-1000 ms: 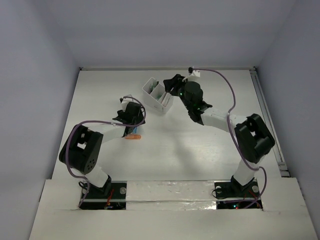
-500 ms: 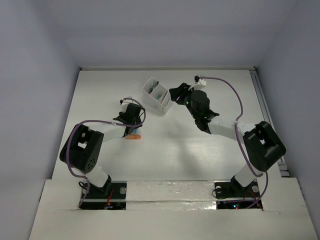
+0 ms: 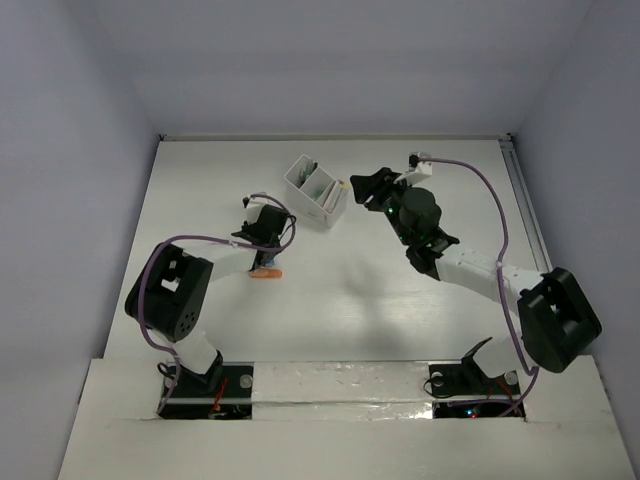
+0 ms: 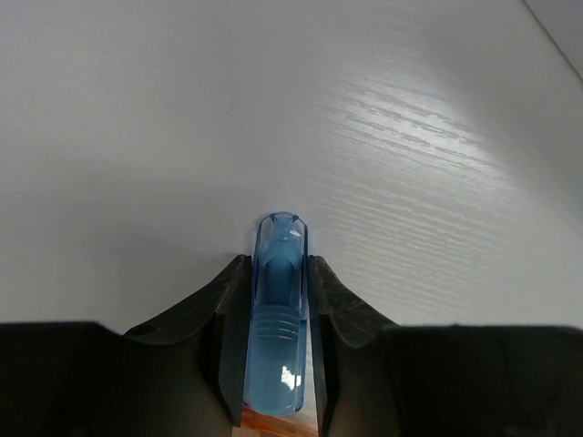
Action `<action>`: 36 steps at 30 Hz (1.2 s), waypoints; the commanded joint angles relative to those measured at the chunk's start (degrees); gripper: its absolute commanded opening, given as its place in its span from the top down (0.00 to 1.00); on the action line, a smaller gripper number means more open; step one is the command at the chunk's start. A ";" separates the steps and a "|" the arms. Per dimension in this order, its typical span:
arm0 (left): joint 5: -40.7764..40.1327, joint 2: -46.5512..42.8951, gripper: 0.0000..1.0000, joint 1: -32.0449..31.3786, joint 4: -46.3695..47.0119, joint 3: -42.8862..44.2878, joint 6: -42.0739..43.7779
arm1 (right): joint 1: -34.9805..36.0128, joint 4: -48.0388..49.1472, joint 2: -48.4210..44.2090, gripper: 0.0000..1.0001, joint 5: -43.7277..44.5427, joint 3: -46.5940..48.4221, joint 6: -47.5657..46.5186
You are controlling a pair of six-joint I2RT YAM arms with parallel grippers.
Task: Sort the stationery into containers
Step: Pick up the stationery from the center of the board, then place the stationery in the storage box.
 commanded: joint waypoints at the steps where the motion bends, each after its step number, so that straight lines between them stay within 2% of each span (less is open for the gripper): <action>1: -2.49 -1.79 0.93 -0.29 -3.88 3.12 -0.26 | -0.17 1.96 -3.09 0.47 1.37 -1.88 -1.37; 4: -2.50 -5.31 0.98 -0.29 -3.88 6.27 -0.61 | -0.17 2.04 -4.14 0.47 1.81 -3.37 -1.29; 9: 3.48 -9.18 1.00 -0.29 0.59 12.08 -1.05 | -0.17 2.31 -4.23 0.47 1.46 -7.50 0.64; 11: 5.06 -8.83 1.00 -0.82 2.09 15.67 -1.32 | -0.17 3.01 -3.89 0.51 -0.11 -8.91 2.40; 13: 4.63 -7.78 1.00 -3.09 4.29 18.84 -1.14 | -0.17 3.97 -3.36 0.68 -1.44 -11.46 4.50; 14: 2.80 -7.51 1.00 -3.97 5.34 19.73 -0.97 | -0.17 4.76 -3.01 0.91 -2.14 -12.16 5.12; 15: 2.00 -6.82 1.00 -5.81 7.79 20.35 -0.44 | -0.17 4.77 -2.22 1.00 -2.41 -13.04 5.65; 20: -3.36 -1.11 0.99 -7.93 13.87 27.02 3.78 | -0.17 5.03 -1.86 1.00 -2.94 -15.24 6.53; 25: -6.35 9.44 1.00 -7.93 11.60 37.82 8.08 | -0.17 5.65 -4.14 1.00 -3.82 -16.04 6.36; 28: -7.50 13.57 1.00 -7.93 10.97 40.91 9.75 | -0.17 5.74 -5.02 0.99 -3.91 -16.39 6.18; 36: -11.37 17.71 0.99 -7.93 14.84 40.39 12.66 | -0.17 6.26 -5.99 0.98 -3.11 -17.18 6.27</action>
